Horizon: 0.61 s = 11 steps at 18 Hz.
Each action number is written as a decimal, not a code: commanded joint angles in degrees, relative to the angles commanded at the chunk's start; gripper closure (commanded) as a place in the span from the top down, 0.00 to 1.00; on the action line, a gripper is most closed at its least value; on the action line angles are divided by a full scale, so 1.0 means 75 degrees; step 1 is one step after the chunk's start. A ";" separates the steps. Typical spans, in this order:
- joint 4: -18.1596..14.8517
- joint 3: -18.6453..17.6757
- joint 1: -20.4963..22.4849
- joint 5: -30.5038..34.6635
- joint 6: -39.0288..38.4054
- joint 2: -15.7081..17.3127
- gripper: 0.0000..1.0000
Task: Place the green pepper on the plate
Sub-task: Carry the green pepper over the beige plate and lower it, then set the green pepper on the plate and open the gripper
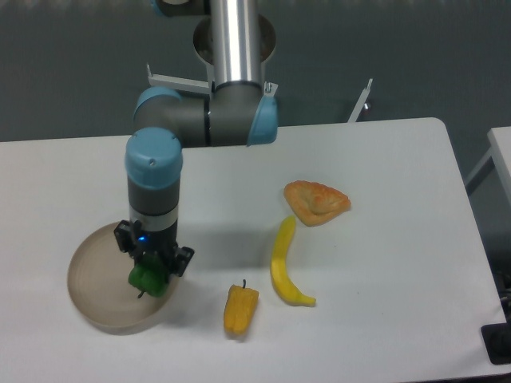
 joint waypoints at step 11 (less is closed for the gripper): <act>0.0059 -0.0082 -0.0375 -0.0012 0.0012 -0.0258 0.45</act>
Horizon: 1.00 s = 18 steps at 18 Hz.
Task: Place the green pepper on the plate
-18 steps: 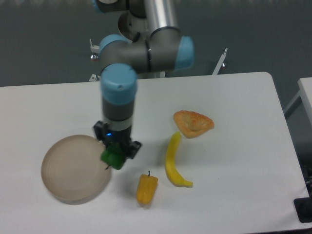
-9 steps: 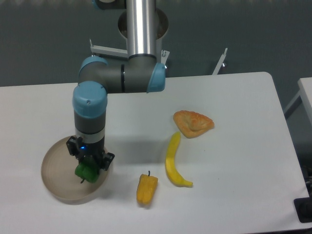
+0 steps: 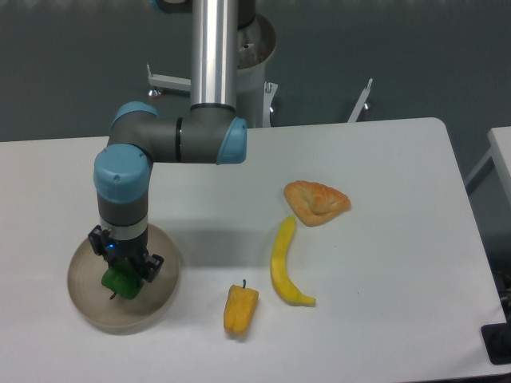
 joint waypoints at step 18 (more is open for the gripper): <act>0.0000 -0.0235 -0.0047 0.0023 0.0035 0.0129 0.96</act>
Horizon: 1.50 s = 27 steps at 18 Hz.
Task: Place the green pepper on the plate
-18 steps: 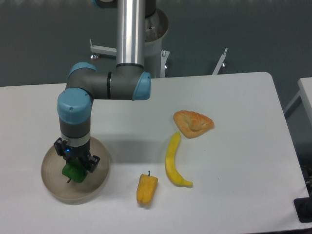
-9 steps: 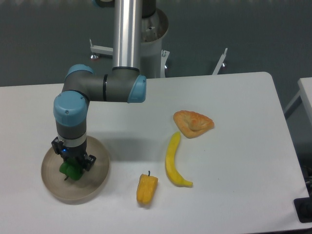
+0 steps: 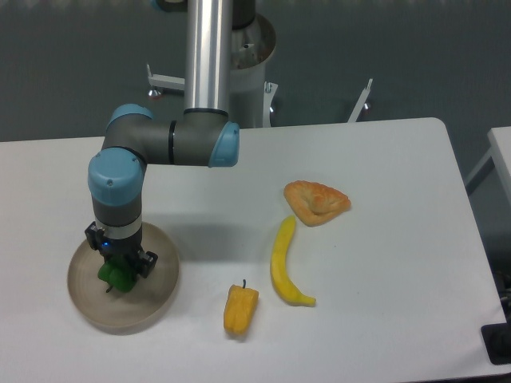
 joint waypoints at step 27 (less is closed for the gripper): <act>-0.1360 0.1430 0.3023 0.1945 0.5601 0.0200 1.00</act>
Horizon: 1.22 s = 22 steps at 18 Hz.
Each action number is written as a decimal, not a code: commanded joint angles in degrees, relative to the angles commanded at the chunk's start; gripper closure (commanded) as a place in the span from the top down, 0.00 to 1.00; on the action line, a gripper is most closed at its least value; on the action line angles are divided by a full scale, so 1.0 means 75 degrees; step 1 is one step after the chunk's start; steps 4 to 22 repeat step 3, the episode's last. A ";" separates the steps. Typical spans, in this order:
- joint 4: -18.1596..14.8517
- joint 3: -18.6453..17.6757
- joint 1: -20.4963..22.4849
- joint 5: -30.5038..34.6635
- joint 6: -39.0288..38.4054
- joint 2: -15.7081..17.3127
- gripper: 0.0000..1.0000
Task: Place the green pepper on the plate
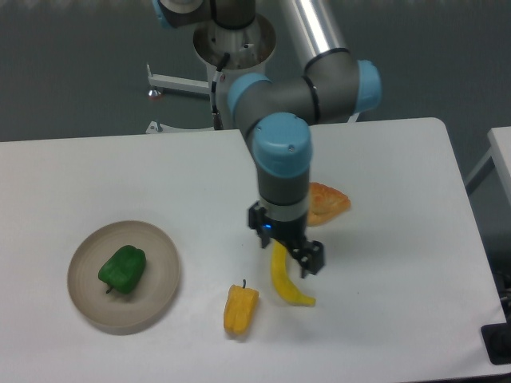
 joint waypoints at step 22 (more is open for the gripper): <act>0.0047 0.0012 0.0070 0.0012 0.0141 -0.0071 1.00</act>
